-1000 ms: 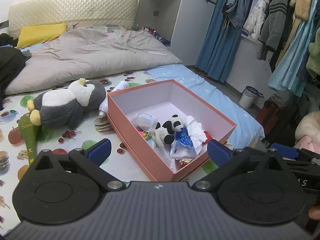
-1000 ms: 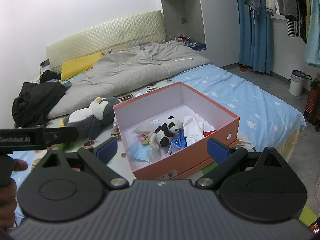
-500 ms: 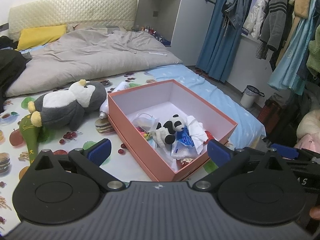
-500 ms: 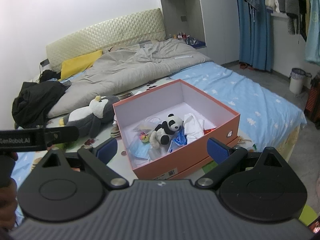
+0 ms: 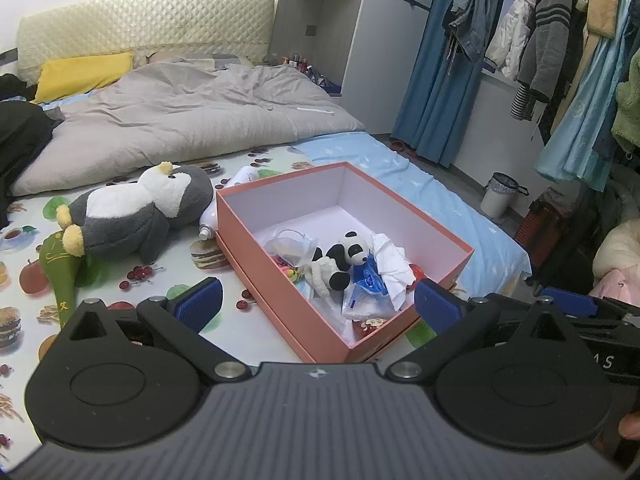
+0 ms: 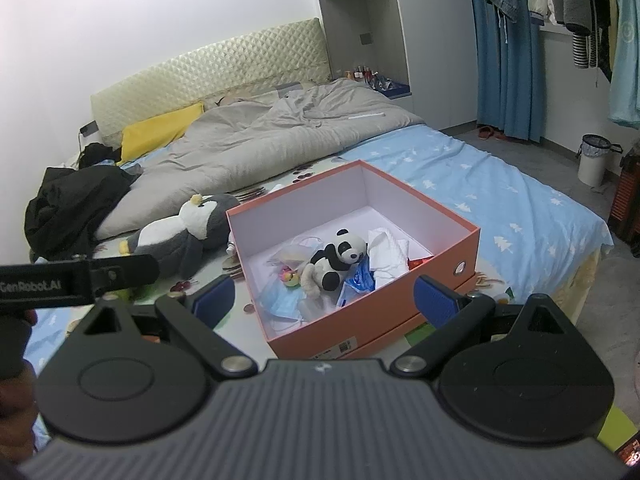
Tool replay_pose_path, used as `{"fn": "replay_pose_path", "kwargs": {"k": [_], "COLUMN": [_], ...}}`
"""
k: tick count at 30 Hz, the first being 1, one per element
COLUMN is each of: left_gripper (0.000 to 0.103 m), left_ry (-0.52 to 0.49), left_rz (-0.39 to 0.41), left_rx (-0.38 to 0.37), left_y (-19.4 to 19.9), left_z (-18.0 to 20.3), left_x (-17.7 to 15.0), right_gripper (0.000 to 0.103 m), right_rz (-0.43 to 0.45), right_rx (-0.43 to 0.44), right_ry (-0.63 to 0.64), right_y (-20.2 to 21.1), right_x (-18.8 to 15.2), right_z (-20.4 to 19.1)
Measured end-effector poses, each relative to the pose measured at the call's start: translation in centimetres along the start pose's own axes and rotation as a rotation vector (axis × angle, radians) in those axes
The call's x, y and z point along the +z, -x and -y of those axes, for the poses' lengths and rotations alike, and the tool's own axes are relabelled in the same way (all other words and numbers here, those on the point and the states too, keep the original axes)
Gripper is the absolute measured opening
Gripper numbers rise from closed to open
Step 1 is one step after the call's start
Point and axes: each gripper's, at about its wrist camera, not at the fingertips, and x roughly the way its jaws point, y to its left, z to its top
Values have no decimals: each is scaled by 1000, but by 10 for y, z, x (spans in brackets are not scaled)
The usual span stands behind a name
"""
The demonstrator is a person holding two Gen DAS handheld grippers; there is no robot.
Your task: Organize soft objects
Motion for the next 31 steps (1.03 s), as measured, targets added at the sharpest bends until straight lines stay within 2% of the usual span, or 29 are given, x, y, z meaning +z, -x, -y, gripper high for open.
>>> {"fn": "replay_pose_path", "kwargs": {"k": [31], "left_gripper": [103], "left_ry": [-1], "left_rz": [-6], "left_rx": [-3], "left_y": [0], "left_z": [-2], "left_x": [-2], "right_gripper": [98], "right_rz": [-1], "right_rx": [1], "right_ry": [13], "right_y": [-2], "right_x": [-1], "right_z": [1]}}
